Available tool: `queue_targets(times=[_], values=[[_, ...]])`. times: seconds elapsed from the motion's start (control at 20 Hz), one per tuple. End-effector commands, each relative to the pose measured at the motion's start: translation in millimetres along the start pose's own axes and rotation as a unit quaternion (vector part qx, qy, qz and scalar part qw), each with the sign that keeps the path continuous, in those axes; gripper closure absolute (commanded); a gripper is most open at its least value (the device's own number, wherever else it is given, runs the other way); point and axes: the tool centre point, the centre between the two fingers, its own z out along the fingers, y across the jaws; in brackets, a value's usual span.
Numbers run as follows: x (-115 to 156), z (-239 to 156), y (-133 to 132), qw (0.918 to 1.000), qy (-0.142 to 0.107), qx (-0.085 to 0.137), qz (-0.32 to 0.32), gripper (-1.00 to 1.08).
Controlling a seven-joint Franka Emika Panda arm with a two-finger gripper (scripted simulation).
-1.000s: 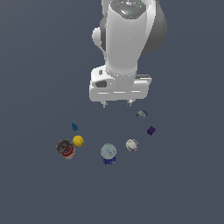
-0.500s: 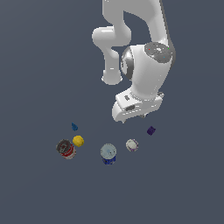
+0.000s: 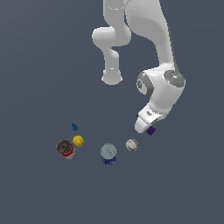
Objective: Pick up a designated object from a clutter of objects.
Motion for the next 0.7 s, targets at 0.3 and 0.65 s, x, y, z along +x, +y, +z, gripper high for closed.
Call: queue_targets(times=[0.3, 0.65], values=[[9.9, 33.0, -39.7, 0.9984, 0.009, 0.008, -0.055, -0.92], [9.8, 37.3, -41.5, 0.9983, 0.009, 0.009, -0.056, -0.92]])
